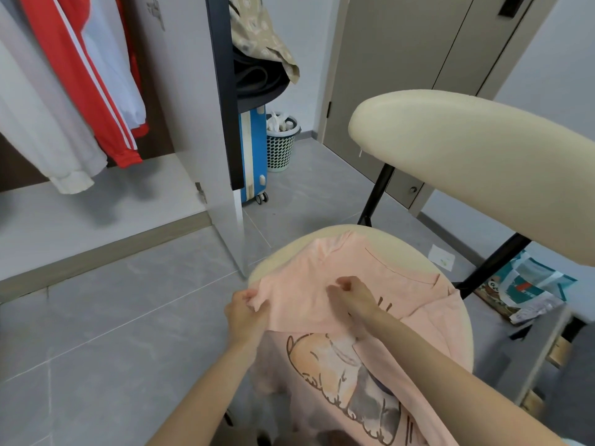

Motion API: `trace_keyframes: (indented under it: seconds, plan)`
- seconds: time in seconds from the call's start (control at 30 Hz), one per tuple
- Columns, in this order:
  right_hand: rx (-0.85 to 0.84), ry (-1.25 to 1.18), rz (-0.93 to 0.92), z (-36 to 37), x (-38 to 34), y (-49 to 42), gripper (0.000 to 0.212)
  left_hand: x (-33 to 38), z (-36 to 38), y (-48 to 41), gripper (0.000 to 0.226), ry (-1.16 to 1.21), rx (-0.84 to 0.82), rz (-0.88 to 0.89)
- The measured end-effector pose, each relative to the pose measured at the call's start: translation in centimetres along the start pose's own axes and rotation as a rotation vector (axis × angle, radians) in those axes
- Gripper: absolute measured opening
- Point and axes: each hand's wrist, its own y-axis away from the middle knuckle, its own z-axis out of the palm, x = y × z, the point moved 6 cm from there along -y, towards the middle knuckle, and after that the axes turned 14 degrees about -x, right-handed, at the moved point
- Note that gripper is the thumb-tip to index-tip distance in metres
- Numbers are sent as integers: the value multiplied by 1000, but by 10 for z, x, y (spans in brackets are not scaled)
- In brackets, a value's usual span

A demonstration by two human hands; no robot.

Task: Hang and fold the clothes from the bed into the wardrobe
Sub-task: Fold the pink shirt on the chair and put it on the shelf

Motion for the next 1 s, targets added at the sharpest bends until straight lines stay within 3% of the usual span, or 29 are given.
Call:
trace_keyframes:
  seconds: [0.1,0.2,0.33,0.43,0.5,0.57,0.63,0.73,0.8,0.9,1.0]
  plan:
    - [-115,-185,16,10,-13,-15,26,-1,2,-4,24,65,-13,-31]
    - [-62,-396,93,7,-22,-32,48,3,2,-9,22,85,-7,-3]
    - [-68,-455,119,2,-38,-45,45,7,-1,-15,25,194,15,7]
    - [-115,-543,53,-1,-50,-51,38,5,-6,-17,31,267,78,0]
    - [-1,-597,-64,-13,-58,-57,31,4,-6,-16,34,288,95,3]
    - [151,-486,-205,-30,-67,-60,28,5,-3,-15,37,268,80,27]
    - [196,-370,-242,-35,-70,-60,39,7,1,-14,37,205,48,47]
    - [82,-295,-46,-24,-49,-62,46,11,5,-12,31,45,14,63]
    - [-18,-206,46,-17,-35,-61,35,15,8,-11,30,-24,-10,89]
    - [-78,-74,48,-12,-25,-54,28,21,12,-5,34,-37,-6,123]
    - [30,27,-23,-18,-26,-42,24,21,17,2,38,41,-35,92]
